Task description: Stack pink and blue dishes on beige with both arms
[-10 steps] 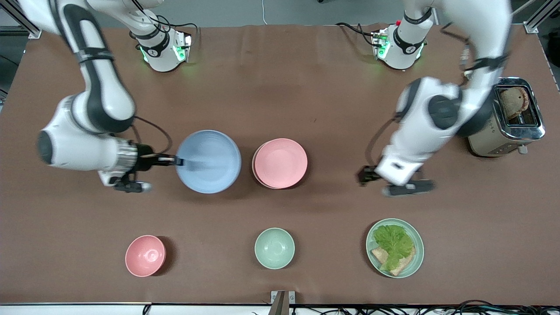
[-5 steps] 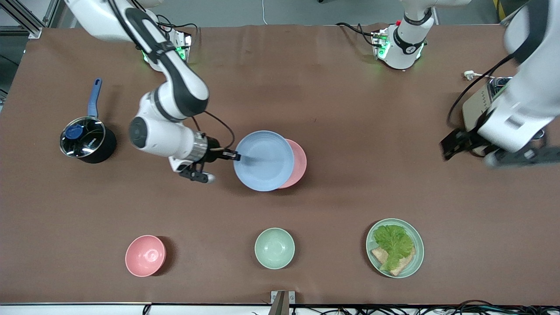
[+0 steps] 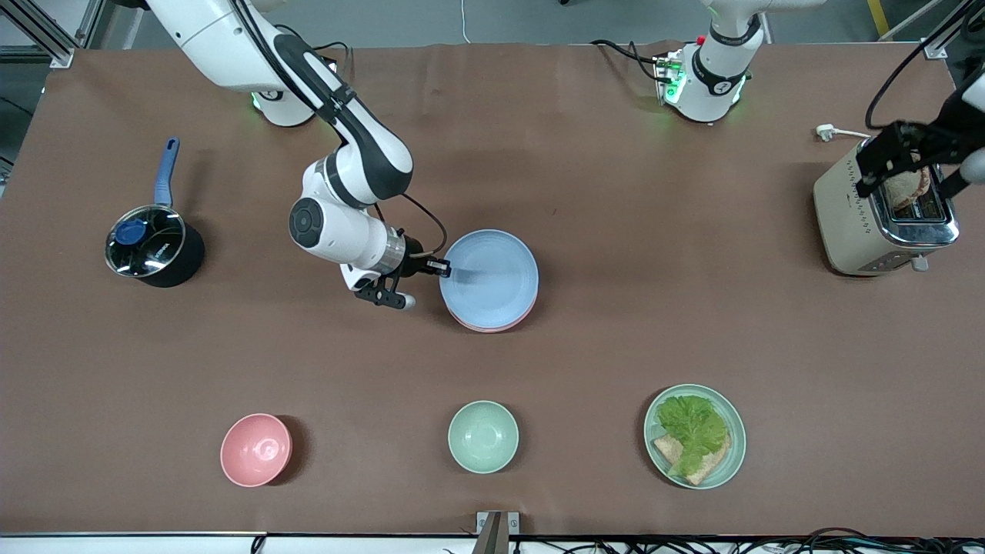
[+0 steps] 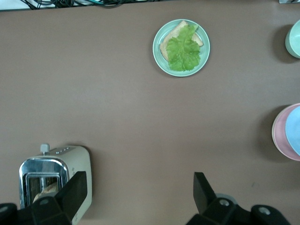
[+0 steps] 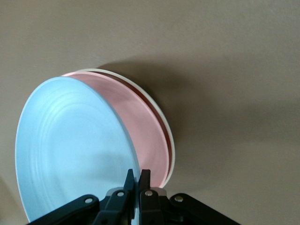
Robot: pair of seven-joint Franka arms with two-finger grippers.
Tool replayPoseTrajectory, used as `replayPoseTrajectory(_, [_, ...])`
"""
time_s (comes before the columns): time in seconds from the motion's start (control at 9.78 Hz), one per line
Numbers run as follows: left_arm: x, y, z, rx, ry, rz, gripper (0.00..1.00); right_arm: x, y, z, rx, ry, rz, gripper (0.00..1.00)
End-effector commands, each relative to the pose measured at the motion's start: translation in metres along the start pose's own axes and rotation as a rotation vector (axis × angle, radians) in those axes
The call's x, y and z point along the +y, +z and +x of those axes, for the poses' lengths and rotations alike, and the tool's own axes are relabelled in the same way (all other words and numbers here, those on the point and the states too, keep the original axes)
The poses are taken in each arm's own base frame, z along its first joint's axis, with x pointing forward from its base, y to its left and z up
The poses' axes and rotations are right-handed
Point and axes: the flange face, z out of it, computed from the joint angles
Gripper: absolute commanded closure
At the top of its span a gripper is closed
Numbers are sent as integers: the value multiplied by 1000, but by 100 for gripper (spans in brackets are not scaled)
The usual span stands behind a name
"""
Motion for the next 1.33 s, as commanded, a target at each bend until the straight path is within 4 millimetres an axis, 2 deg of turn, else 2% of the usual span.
replayPoseTrajectory(0.0, [-2,6,-26,-88,13,-8,0,7,17,-19,35,-5,-8,98])
replayPoseTrajectory(0.2, [5,8,-43,-109,-5,-43,0,5,22,-22,48,-12,-3,98])
replayPoseTrajectory(0.61, [8,8,-44,-111,-2,-51,0,15,40,-15,75,-4,-1,97])
replayPoseTrajectory(0.72, [9,8,-44,-111,1,-51,0,17,39,-12,75,0,-1,91])
replayPoseTrajectory(0.82, [9,8,-43,-111,1,-51,0,20,38,-9,62,7,-5,61])
replayPoseTrajectory(0.92, [9,8,-43,-110,4,-51,0,18,34,-10,66,9,-2,18])
replayPoseTrajectory(1.02, [7,9,-43,-111,1,-51,0,13,26,-10,78,5,7,2])
replayPoseTrajectory(1.23, [3,7,-44,-110,-2,-52,0,-3,-12,-14,93,-16,29,0])
